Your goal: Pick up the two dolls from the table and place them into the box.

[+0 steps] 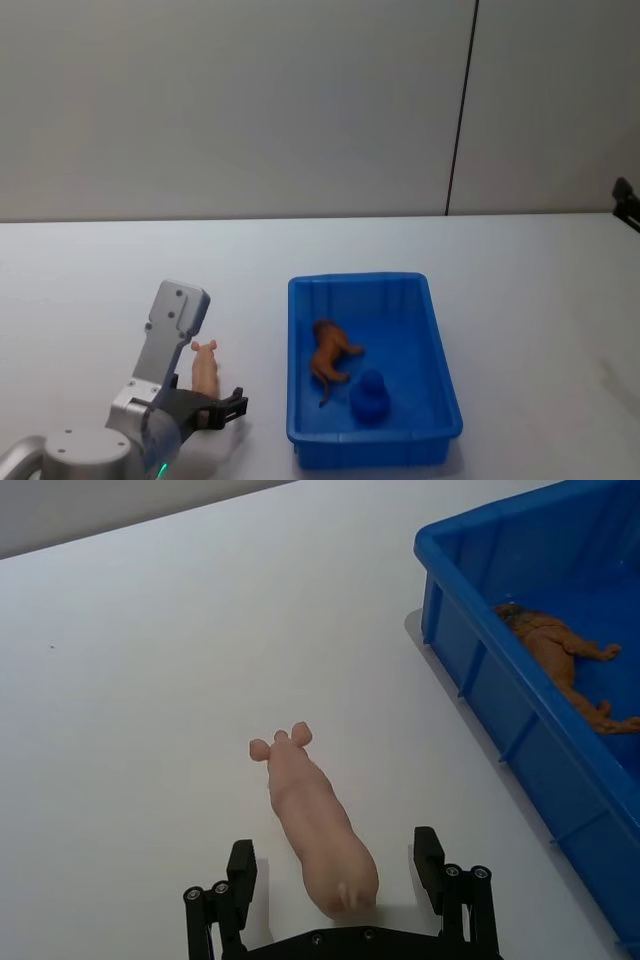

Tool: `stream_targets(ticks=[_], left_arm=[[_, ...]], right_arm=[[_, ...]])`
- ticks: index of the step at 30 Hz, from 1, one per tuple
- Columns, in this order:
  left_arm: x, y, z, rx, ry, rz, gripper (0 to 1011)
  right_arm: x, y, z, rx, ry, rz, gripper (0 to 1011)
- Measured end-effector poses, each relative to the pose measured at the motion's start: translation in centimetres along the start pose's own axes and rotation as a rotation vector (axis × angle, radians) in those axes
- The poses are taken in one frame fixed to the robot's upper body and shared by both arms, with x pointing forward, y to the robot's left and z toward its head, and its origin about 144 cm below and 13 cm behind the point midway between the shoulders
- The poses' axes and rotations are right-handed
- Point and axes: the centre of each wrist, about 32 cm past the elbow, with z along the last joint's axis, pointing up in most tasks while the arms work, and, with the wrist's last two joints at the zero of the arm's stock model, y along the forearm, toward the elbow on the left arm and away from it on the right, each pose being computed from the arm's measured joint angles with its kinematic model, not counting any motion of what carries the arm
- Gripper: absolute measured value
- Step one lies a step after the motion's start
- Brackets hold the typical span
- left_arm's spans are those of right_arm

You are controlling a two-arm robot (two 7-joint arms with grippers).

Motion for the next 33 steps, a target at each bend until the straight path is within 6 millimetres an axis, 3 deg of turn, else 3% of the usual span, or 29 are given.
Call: stream_targets(ticks=[5, 10, 16, 25, 28, 33], left_arm=[[-0.04, -0.24, 0.08, 0.006, -0.003, -0.006, 1001], [-0.07, -0.42, 0.13, 0.011, -0.005, -0.011, 925], [-0.11, -0.54, 0.16, 0.014, -0.007, -0.015, 769], [-0.13, -0.66, 0.21, 0.017, -0.009, -0.018, 453], [-0.14, -0.68, 0.22, 0.017, -0.009, -0.019, 394], [-0.14, -0.7, 0.22, 0.018, -0.009, -0.019, 393]], right_arm=[[0.0, 0.0, 0.0, 0.0, 0.0, 0.0, 1001], [0.0, 0.0, 0.0, 0.0, 0.0, 0.0, 1001], [0.0, 0.0, 0.0, 0.0, 0.0, 0.0, 1001], [0.0, 0.0, 0.0, 0.0, 0.0, 0.0, 1001], [0.0, 0.0, 0.0, 0.0, 0.0, 0.0, 1001], [0.0, 0.0, 0.0, 0.0, 0.0, 0.0, 1001]])
